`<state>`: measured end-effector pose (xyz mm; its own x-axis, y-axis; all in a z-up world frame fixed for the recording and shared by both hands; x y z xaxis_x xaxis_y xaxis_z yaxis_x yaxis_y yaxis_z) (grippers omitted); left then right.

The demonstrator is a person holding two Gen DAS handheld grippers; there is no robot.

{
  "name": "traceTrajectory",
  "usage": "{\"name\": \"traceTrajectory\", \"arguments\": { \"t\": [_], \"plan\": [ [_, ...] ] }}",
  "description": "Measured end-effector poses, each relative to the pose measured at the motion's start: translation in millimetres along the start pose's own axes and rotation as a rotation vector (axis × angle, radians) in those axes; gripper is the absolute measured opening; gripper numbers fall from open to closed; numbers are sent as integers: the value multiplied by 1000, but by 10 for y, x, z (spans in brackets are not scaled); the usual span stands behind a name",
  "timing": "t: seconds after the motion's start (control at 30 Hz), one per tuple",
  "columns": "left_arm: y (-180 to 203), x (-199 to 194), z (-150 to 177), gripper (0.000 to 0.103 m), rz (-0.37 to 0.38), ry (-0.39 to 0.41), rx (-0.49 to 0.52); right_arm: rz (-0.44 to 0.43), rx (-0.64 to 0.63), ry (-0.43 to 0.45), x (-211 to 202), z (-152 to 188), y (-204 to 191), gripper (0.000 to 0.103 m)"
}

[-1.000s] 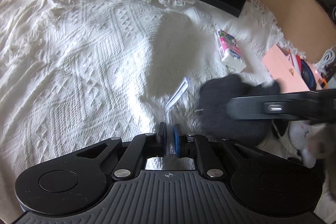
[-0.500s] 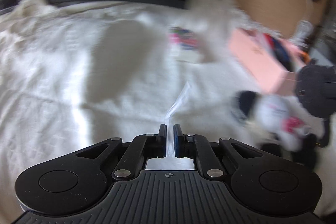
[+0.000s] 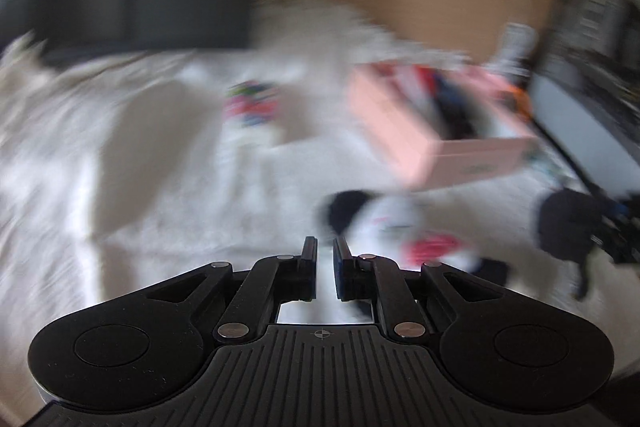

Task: Organize soft objects
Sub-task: 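Carry the black cat plush and the clear piece toward the pink box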

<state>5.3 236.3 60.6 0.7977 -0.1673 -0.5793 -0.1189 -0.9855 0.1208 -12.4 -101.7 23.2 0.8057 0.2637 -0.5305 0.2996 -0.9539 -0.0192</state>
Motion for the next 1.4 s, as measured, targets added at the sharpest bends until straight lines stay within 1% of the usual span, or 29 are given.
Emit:
{"name": "traceTrajectory", "arguments": {
  "t": [0.1, 0.13, 0.23, 0.3, 0.33, 0.43, 0.47, 0.53, 0.57, 0.63, 0.8, 0.87, 0.9, 0.97, 1.0, 1.1, 1.27, 1.33, 1.4],
  "plan": [
    [-418, -33, 8, 15, -132, -14, -89, 18, -16, 16, 99, 78, 26, 66],
    [-509, -35, 25, 15, -158, -11, -100, 18, -6, 16, 151, 100, 39, 69],
    [-565, 27, 91, 15, -173, -28, -87, 26, 27, 14, 301, 183, 96, 76],
    [-518, 143, 134, 15, -191, -60, -62, 30, 47, 35, 347, 215, 127, 78],
    [-484, 207, 146, 15, -198, -67, -48, 25, 49, 30, 376, 233, 117, 78],
    [-377, 393, 175, 16, -196, -81, 14, 15, 33, 1, 456, 292, 51, 78],
    [-364, 465, 191, 17, -208, -101, 33, 14, 22, -18, 489, 325, 22, 78],
    [-365, 566, 226, 20, -223, -136, 50, 33, 4, -52, 558, 410, -25, 82],
    [-369, 578, 226, 20, -221, -125, 55, 42, -3, -58, 584, 449, -38, 82],
    [-384, 598, 222, 19, -213, -126, 56, 58, -4, -34, 574, 480, -55, 86],
    [-431, 625, 203, 18, -191, -141, 2, 71, 21, -38, 592, 487, -43, 91],
    [-429, 619, 199, 18, -190, -148, -6, 69, 21, -41, 587, 497, -34, 98],
    [-421, 618, 199, 18, -193, -151, -4, 65, 24, -46, 588, 495, -29, 103],
    [-402, 610, 205, 18, -205, -151, -6, 65, 36, -79, 606, 481, -34, 103],
    [-401, 604, 212, 18, -211, -147, -15, 80, 33, -94, 612, 485, -64, 103],
    [-409, 586, 224, 18, -215, -136, -29, 94, 38, -94, 591, 502, -101, 103],
    [-420, 564, 224, 18, -196, -144, -18, 100, 45, -93, 585, 506, -102, 103],
    [-434, 542, 240, 18, -183, -134, -32, 99, 46, -102, 594, 494, -98, 103],
    [-442, 519, 262, 18, -162, -112, -22, 97, 42, -107, 596, 490, -98, 103]
  ]
}}
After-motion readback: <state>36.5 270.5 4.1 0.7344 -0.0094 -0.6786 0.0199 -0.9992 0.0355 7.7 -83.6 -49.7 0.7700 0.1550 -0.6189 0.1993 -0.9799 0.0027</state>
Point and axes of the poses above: each gripper's, at about its wrist camera, not at the fingertips, and x roughly the way its jaws point, y to its right, z to its underside, the point moved 4 cm from there along x, roughly the way its jaws point, and after that the axes turned 8 degrees about y, right-handed, at the moved point
